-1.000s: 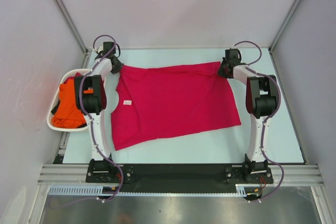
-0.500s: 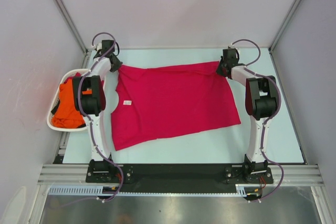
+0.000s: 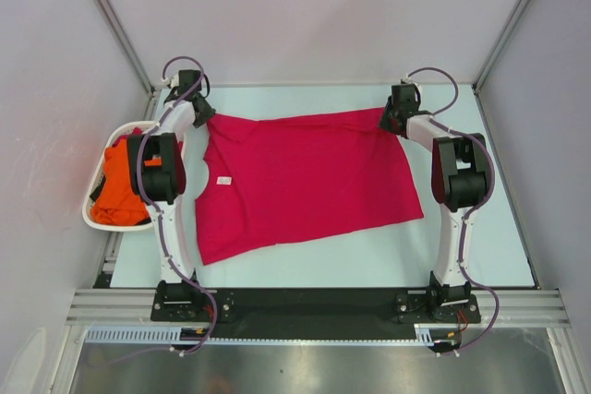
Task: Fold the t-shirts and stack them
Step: Grap the side of the flattened tshirt furthest away from the robot with both arms
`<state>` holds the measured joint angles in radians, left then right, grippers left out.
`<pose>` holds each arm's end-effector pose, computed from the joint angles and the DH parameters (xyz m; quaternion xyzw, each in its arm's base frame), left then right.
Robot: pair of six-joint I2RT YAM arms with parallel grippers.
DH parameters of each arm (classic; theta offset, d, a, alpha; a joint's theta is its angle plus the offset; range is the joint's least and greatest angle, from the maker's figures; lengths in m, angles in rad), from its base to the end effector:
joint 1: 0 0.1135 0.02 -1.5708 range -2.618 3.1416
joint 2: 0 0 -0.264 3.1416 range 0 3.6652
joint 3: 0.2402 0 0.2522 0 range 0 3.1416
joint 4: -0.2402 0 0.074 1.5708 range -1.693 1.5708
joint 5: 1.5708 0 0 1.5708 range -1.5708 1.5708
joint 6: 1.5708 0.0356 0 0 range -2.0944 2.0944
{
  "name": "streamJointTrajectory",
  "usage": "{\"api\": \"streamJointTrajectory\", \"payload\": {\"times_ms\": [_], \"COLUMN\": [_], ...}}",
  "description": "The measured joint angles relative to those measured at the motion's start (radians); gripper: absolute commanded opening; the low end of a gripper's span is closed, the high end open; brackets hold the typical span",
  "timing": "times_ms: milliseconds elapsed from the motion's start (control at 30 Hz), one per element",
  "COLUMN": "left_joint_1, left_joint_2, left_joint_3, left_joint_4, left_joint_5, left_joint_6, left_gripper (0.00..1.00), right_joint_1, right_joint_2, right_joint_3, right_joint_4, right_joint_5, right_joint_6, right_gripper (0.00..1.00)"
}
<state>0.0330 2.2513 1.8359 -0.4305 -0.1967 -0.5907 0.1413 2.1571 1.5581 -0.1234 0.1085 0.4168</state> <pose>0.5062 0.0237 0.1932 -0.3186 0.8750 -0.0089 0.3645 0.4800 0.0644 0.1725 0.1471 0.8983 0.0657 0.4087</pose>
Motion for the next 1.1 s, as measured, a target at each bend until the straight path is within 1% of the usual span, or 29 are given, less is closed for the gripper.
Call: {"api": "streamJointTrajectory", "payload": {"times_ms": [33,100,267,467,600,667,700,733,767,867,900,1100], "left_joint_1": [0.000,0.000,0.000,0.000,0.000,0.000,0.000,0.000,0.000,0.000,0.000,-0.001], "left_joint_2": [0.000,0.000,0.000,0.000,0.000,0.000,0.000,0.000,0.000,0.000,0.000,0.000], "left_joint_3": [0.000,0.000,0.000,0.000,-0.003,-0.003,-0.003,-0.003,-0.003,-0.003,-0.003,-0.004], "left_joint_4": [0.000,0.000,0.000,0.001,0.002,0.002,0.002,0.002,0.002,0.003,0.004,0.010], "left_joint_5": [0.000,0.001,0.002,0.002,0.002,0.005,0.008,0.010,0.012,0.017,0.018,0.017], "left_joint_6": [0.000,0.000,0.001,0.001,0.005,0.008,0.008,0.008,0.008,0.006,0.006,0.007], "left_gripper": [0.36,0.36,0.36,0.38,0.52,0.55,0.55,0.53,0.49,0.08,0.00,0.00], "right_joint_1": [0.000,0.000,0.003,0.013,0.016,0.017,0.018,0.018,0.018,0.018,0.018,0.018], "right_joint_2": [0.000,0.000,0.000,0.000,0.000,0.000,0.000,0.000,0.000,0.000,-0.001,-0.018], "right_joint_3": [0.002,0.008,0.020,0.023,0.023,0.021,0.019,0.016,0.011,-0.003,-0.009,-0.057], "right_joint_4": [0.000,0.000,0.001,0.003,0.009,0.018,0.026,0.034,0.041,0.056,0.060,0.113], "right_joint_5": [0.000,0.000,0.006,0.011,0.011,0.012,0.013,0.016,0.016,0.019,0.021,0.036], "right_joint_6": [0.000,0.000,-0.010,-0.022,-0.027,-0.029,-0.030,-0.030,-0.031,-0.035,-0.036,-0.041], "right_gripper": [0.34,0.30,0.17,0.10,0.09,0.08,0.08,0.08,0.08,0.08,0.07,0.06]}}
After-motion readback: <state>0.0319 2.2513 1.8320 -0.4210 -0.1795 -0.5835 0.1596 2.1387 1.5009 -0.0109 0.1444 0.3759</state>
